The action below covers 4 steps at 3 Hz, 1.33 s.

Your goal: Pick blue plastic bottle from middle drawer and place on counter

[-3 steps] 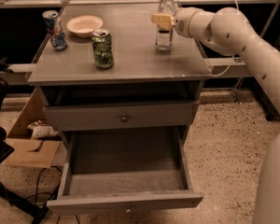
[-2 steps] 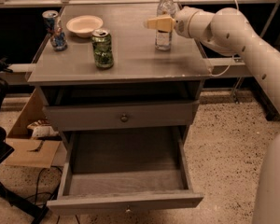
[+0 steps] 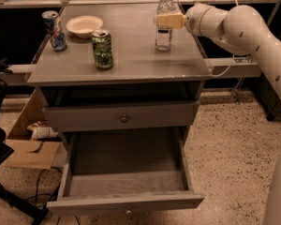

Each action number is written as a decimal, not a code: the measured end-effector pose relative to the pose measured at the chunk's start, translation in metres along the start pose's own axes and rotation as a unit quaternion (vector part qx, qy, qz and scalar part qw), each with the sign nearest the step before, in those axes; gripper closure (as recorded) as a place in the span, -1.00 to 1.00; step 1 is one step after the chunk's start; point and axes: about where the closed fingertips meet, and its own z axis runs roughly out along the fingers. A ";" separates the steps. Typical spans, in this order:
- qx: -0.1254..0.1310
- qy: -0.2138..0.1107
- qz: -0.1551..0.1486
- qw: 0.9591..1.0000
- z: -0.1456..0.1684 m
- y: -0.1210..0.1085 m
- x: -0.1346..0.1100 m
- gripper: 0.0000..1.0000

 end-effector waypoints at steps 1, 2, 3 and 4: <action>0.007 -0.021 -0.018 1.000 -0.053 -0.034 -0.033 -1.00; 0.005 0.015 -0.063 0.998 -0.144 -0.063 -0.077 -1.00; 0.002 0.092 -0.102 0.990 -0.211 -0.045 -0.099 -1.00; 0.004 0.199 -0.139 0.970 -0.260 -0.004 -0.101 -1.00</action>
Offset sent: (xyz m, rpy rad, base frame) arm -0.1687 -0.1598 0.0874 -0.2936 0.1298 0.3128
